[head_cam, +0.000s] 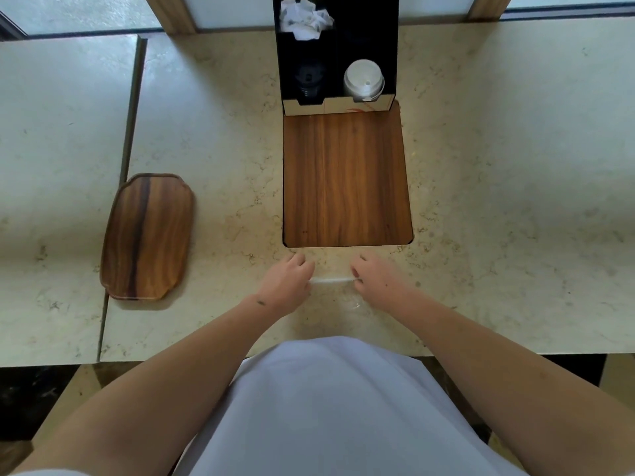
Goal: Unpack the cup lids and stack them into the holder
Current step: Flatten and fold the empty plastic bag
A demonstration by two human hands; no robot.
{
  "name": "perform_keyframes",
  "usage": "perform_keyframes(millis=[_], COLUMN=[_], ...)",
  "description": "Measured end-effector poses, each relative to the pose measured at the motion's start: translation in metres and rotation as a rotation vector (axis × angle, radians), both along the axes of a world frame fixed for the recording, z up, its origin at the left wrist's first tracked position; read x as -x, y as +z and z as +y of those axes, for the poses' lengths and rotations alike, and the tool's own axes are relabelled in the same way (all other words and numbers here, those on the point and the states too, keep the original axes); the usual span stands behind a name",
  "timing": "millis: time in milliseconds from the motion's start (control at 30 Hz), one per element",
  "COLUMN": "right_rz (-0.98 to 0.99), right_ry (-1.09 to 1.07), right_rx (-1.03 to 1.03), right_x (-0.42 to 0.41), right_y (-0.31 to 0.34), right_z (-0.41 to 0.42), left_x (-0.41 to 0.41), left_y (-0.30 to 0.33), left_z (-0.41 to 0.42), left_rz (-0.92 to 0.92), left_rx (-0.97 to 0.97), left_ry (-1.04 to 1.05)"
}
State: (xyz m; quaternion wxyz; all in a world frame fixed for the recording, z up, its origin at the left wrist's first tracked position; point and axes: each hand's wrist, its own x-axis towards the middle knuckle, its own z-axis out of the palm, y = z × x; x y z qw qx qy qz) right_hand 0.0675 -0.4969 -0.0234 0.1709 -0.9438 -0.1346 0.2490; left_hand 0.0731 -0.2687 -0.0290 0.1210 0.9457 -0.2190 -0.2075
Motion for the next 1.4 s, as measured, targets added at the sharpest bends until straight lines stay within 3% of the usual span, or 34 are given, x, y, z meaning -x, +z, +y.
perform_keyframes(millis=[233,533,733,1133,1400], right_rz=[0.115,0.146,0.064,0.194,0.053], right_ry=[-0.001,-0.031,0.036,0.084,0.172], right_rx=[-0.02,0.051,0.057,0.11,0.115], right_x=[0.017,0.006,0.002,0.011,0.013], right_y=[-0.002,-0.004,-0.001,0.001,0.006], right_z=[0.003,0.002,0.004,0.007,0.003], left_x=[0.011,0.0,-0.001,0.017,0.015], left_y=[-0.001,0.007,0.006,0.008,0.012], left_z=[-0.003,-0.007,-0.008,-0.006,-0.005], left_rz=[0.159,0.192,0.107,0.166,0.119], left_rx=[-0.013,-0.052,-0.06,-0.051,-0.053], left_ry=[0.056,0.076,0.016,-0.033,-0.07])
